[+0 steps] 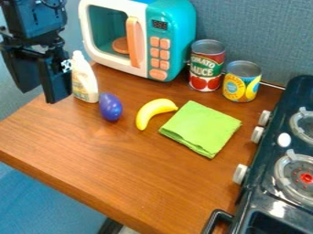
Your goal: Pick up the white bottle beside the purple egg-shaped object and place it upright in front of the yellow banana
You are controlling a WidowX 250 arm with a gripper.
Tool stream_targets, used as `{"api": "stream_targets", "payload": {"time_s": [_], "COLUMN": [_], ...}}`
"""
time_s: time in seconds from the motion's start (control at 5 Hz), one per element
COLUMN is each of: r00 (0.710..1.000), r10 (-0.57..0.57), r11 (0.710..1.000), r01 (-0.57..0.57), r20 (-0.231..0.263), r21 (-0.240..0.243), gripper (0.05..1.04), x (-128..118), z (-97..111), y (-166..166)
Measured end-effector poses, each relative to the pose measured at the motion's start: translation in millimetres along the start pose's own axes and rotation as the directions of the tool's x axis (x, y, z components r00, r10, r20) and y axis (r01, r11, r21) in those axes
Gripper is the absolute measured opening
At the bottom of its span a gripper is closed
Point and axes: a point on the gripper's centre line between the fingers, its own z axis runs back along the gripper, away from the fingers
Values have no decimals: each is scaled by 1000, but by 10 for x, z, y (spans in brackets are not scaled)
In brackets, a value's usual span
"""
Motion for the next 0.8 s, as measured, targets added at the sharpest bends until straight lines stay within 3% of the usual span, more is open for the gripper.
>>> {"api": "stream_targets", "payload": {"time_s": [0.2, 0.4, 0.6, 0.8], "r00": [1000, 996, 992, 991], "r10": [2, -83, -99, -105], "r11": [1000, 995, 994, 994], "r01": [-2, 85, 103, 103], "r20": [-15, 31, 78, 80], "r21": [-7, -47, -46, 26], "gripper": [1001, 1001, 1001, 1001], "x": [-7, 186, 412, 548], "z": [-38, -29, 61, 165], "y": [1, 160, 336, 504]}}
